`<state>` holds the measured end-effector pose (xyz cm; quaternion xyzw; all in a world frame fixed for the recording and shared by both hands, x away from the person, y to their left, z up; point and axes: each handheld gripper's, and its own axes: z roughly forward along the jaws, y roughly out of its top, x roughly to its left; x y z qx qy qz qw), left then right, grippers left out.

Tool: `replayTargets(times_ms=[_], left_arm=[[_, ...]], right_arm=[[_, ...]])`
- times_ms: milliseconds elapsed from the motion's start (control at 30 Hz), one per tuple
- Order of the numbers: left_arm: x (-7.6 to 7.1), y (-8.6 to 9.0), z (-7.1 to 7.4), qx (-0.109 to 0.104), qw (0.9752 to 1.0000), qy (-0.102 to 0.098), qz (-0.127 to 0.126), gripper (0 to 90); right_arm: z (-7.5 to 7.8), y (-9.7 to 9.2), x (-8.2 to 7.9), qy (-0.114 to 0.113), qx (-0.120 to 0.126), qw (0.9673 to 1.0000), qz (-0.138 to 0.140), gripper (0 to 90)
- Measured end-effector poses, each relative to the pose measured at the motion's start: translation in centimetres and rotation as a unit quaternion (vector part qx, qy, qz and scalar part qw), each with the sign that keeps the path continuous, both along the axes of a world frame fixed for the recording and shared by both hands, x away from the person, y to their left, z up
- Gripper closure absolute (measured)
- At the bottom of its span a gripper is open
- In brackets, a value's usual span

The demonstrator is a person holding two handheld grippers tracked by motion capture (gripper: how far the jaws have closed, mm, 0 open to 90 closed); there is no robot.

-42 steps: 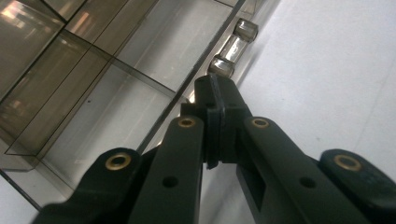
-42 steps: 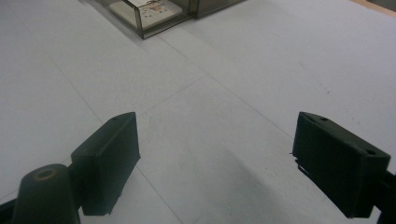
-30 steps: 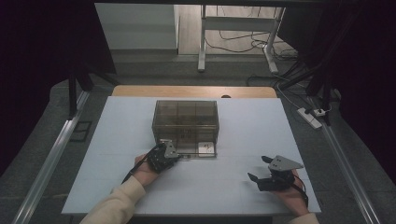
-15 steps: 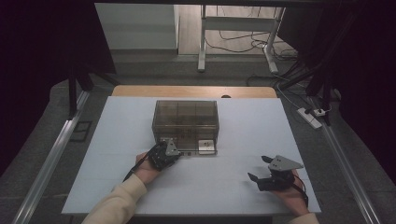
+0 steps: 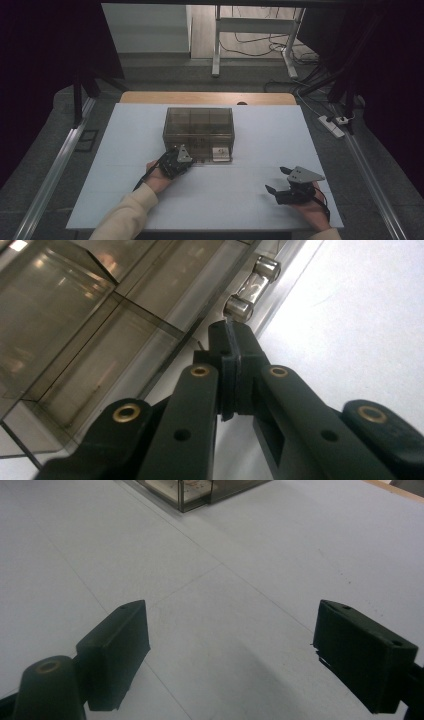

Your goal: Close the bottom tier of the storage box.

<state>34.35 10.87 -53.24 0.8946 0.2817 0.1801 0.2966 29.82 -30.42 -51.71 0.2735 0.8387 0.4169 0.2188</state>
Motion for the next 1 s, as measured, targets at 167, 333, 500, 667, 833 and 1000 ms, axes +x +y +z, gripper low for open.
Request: replayTargets(times_ms=[167,333,500,667,833,1000], left_arm=[[0.2,0.1,0.0,-0.005,1.0000,0.000,0.003,88.7],[0.4,0.1,0.0,-0.005,1.0000,-0.004,0.005,88.7],[0.7,0.1,0.0,-0.007,0.9999,-0.005,0.007,88.7],[1.1,0.1,0.0,-0.009,0.9999,-0.006,0.012,88.7],[1.5,0.1,-0.1,-0.012,0.9998,-0.008,0.017,88.7],[1.9,0.1,-0.1,-0.012,0.9997,-0.008,0.018,88.7]], right_arm=[[0.0,0.0,0.0,0.001,0.000,1.0000,-0.001,14.6],[0.0,0.1,0.0,0.000,-0.002,1.0000,-0.001,14.6],[0.0,0.1,0.0,0.000,-0.004,1.0000,-0.001,14.6],[0.0,0.2,0.1,0.001,-0.005,1.0000,0.001,14.6],[0.0,0.2,0.1,0.001,-0.005,1.0000,0.001,14.6],[-0.1,0.2,0.1,0.001,-0.005,1.0000,0.001,14.6]])
